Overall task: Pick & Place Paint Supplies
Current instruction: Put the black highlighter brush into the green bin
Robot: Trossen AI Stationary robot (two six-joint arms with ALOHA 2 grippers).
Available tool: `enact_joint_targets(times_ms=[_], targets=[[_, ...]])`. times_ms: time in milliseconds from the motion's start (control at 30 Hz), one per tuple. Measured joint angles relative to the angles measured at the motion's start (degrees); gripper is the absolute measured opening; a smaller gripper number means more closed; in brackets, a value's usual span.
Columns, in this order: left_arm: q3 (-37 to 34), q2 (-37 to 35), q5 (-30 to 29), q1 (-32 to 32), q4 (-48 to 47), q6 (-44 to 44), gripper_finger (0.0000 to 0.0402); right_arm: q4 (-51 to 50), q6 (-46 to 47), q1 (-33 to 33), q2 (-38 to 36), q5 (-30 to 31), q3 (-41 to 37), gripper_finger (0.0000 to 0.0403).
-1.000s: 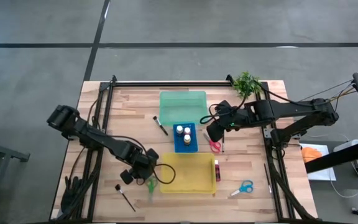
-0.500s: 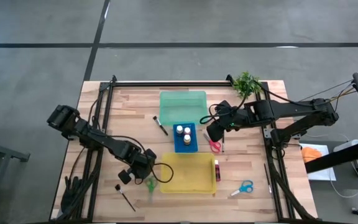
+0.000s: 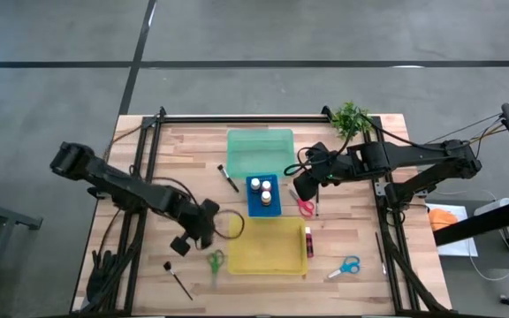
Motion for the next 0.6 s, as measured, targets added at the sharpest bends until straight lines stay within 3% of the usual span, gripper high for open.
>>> enact_joint_targets(times_ms=[300, 467, 600], targets=[[0.37, -14.28, -2.98, 14.68, 4.56, -9.68, 0.0004, 0.09, -0.83, 0.0, 0.0, 0.79, -0.04, 0.0213], [5.94, -11.94, -2.04, 24.08, 5.4, -7.17, 0.0003, 0.42, -0.85, 0.0, 0.0, 1.92, -0.04, 0.0213], [11.43, -5.59, 3.31, 31.07, 6.22, -4.9, 0.0003, 0.57, -1.32, 0.0, 0.0, 2.18, -0.04, 0.0213]])
